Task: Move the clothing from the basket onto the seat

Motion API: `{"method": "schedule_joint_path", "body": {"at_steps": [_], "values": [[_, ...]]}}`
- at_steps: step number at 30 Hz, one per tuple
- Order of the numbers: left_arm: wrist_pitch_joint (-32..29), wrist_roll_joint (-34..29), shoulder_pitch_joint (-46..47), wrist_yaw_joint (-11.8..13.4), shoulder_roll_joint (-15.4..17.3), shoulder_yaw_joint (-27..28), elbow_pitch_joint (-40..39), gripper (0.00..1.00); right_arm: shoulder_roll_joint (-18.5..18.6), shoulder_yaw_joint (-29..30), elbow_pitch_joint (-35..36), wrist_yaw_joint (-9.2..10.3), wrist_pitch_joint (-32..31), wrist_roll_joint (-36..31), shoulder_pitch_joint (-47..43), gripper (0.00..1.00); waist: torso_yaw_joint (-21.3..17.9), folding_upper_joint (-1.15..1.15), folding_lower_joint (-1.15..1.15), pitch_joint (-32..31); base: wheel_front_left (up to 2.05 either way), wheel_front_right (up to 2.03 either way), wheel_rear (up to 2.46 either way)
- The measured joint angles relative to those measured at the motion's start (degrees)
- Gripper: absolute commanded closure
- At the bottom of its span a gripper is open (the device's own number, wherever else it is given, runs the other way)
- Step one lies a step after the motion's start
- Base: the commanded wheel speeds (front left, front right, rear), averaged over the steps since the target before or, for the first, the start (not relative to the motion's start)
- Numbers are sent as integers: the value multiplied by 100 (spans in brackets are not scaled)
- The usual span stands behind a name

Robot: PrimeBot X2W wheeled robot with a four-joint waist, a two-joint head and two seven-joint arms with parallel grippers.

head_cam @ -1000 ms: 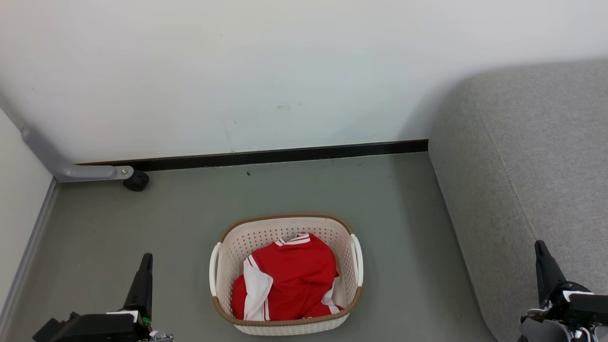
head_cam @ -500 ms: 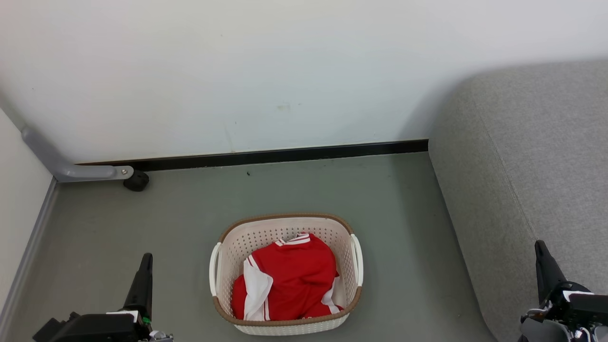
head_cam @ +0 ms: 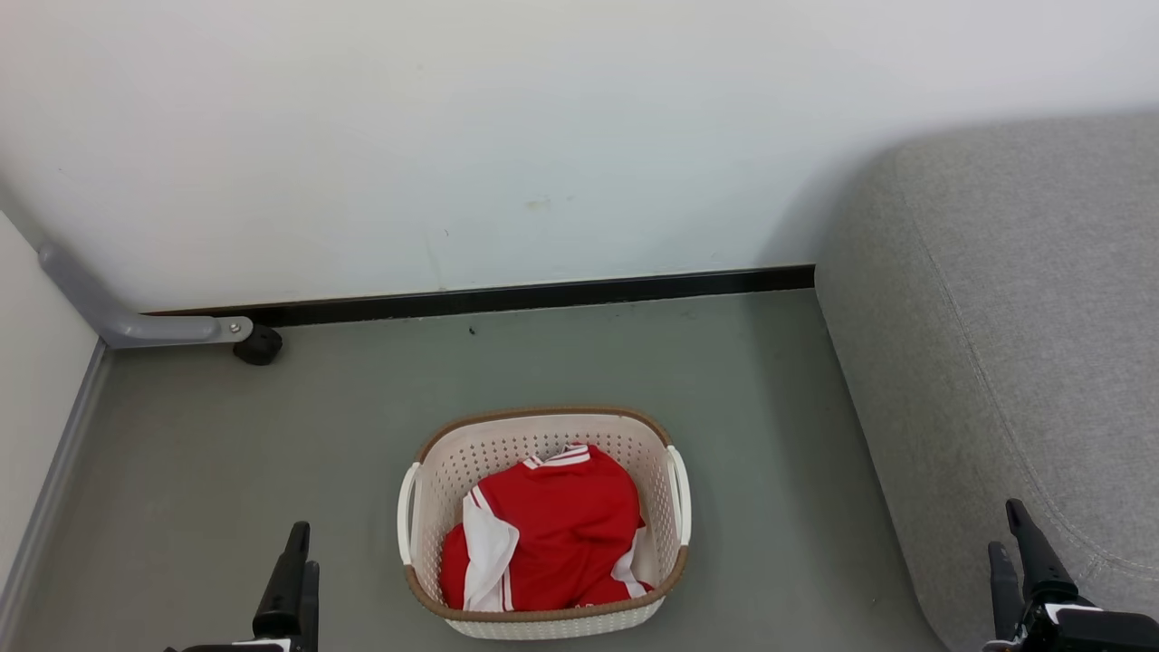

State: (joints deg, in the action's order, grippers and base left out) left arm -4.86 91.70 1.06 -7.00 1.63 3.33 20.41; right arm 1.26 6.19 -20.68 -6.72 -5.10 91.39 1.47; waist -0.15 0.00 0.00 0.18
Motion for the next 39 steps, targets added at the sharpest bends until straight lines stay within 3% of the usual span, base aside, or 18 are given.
{"method": "schedule_joint_path", "body": {"at_steps": [20, 39], "values": [[405, -444, 25, 0, 3, -97, -27, 0, 162, -452, 48, 0, 426, -717, 154, 0, -20, 0, 0, -2, 0, 0, 0], [757, -1904, 169, -4, 119, -372, -20, 0, 260, -750, 86, 18, 790, -2165, 425, 0, -13, 0, 0, -35, 0, 0, 0]]}}
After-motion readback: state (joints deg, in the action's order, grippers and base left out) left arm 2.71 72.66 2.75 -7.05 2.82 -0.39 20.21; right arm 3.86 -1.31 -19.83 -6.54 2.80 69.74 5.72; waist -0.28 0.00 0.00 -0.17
